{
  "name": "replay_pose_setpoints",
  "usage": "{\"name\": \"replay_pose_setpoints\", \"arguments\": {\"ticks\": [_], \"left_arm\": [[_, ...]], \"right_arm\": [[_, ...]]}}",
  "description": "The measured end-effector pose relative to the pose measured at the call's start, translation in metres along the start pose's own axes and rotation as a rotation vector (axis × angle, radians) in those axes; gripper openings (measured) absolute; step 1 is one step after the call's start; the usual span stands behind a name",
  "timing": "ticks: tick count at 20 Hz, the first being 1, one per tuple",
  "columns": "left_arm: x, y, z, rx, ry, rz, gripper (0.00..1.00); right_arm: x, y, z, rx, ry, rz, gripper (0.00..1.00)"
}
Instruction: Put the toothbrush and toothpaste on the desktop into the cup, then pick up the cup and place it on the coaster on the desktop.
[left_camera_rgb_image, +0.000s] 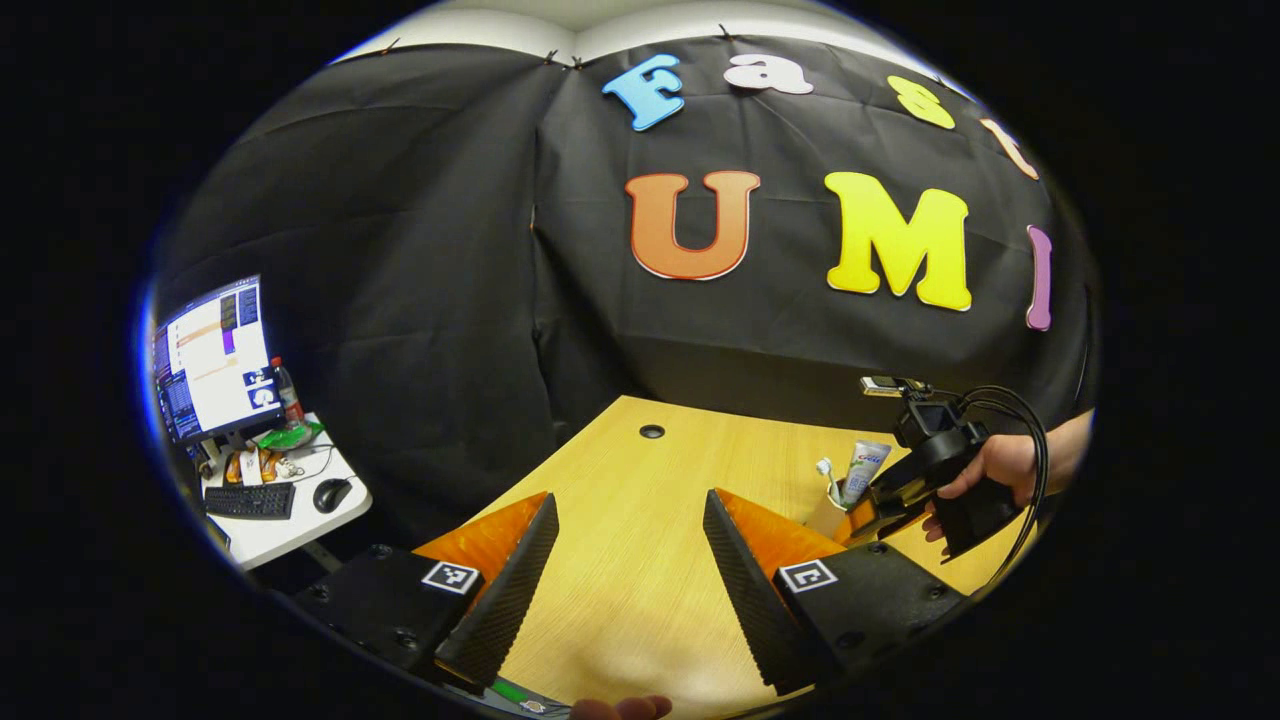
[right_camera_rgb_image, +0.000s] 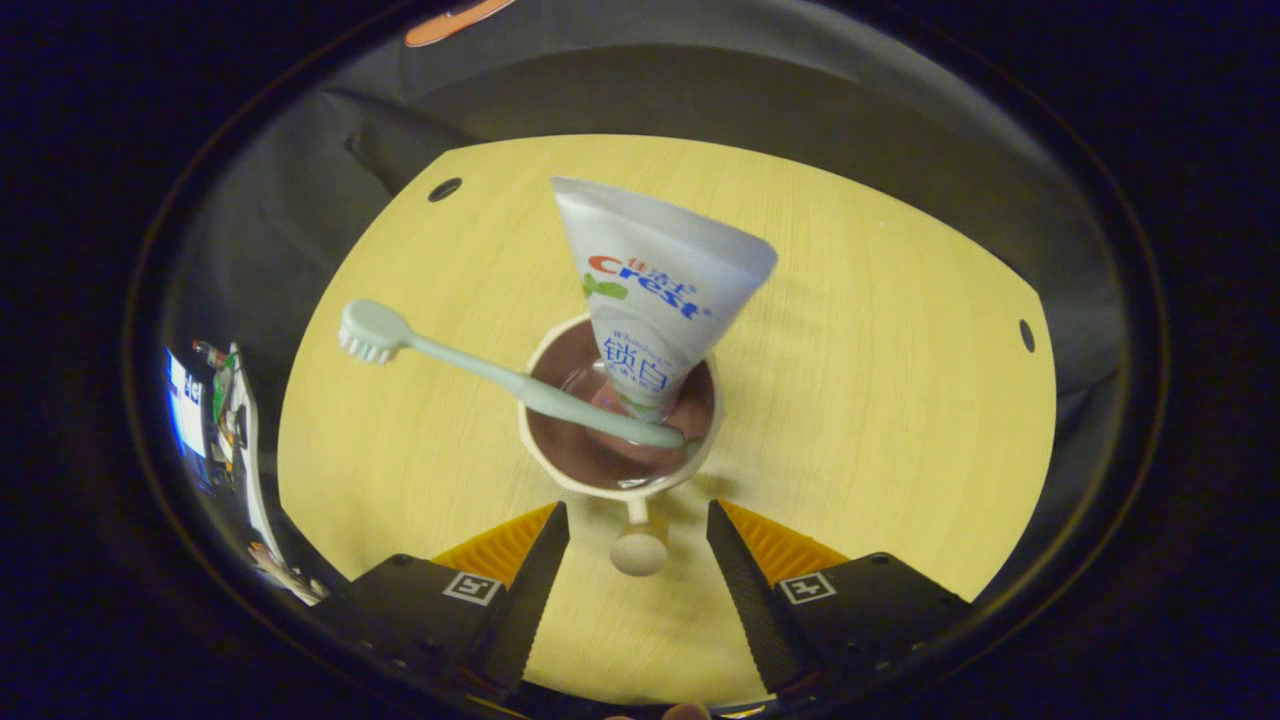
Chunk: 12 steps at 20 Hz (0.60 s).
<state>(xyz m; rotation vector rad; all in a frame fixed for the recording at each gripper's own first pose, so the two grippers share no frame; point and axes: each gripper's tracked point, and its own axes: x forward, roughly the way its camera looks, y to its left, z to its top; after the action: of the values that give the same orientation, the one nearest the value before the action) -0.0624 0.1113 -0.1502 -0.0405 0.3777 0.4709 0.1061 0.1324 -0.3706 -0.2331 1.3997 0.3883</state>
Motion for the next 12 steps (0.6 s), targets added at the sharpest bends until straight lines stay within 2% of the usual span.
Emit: {"name": "replay_pose_setpoints", "arguments": {"ticks": [4,5,8,11,12], "left_arm": [[0.001,-0.015,0.008,0.007,-0.026,-0.059,0.93],[0.002,-0.018,0.009,0.007,-0.029,-0.073,0.93],[0.004,-0.03,0.014,0.001,-0.033,-0.118,0.93],[0.005,-0.041,0.024,-0.002,-0.055,-0.167,0.93],[0.005,-0.045,0.027,-0.002,-0.062,-0.183,0.93]], "right_arm": [[-0.022,-0.005,-0.014,0.022,-0.039,-0.002,0.86],[-0.029,-0.005,-0.019,0.022,-0.05,-0.001,0.92],[-0.052,-0.009,-0.036,0.043,-0.087,-0.008,0.95],[-0.08,-0.022,-0.049,0.047,-0.158,-0.048,0.97],[-0.093,-0.029,-0.051,0.032,-0.2,-0.081,0.94]]}}
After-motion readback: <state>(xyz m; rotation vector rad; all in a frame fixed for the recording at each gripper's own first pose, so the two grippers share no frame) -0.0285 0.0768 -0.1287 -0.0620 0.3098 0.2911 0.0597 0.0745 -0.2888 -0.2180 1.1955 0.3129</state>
